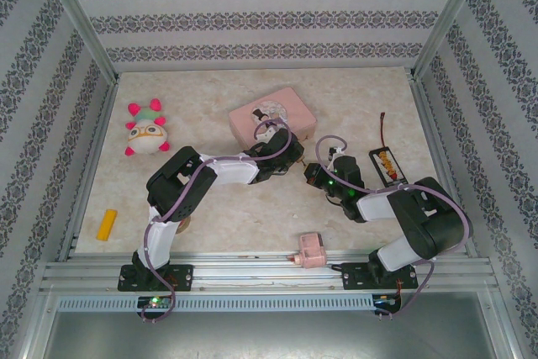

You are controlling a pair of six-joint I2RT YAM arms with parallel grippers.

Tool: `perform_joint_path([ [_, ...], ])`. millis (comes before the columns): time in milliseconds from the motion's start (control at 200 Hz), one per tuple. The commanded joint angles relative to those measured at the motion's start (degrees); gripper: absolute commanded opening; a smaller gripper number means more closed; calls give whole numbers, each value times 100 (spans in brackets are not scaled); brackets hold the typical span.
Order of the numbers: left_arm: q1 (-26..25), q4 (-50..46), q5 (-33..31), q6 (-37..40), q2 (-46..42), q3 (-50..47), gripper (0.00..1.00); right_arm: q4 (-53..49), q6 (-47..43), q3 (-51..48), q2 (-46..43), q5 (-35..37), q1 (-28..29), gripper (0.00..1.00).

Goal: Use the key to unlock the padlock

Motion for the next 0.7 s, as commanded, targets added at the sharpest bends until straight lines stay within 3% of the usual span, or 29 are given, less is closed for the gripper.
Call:
perform_joint_path([
  [0,-256,144,806,-1012,189,-206,7,447,49,290,-105,-128,-98,0],
  [225,-256,182,780,-1065,211,-236,7,482,25,302,-117,-285,-136,0],
  [695,-247,423,650,-1270,193,-407,7,409,-36,-259,-294,91,-139,0],
])
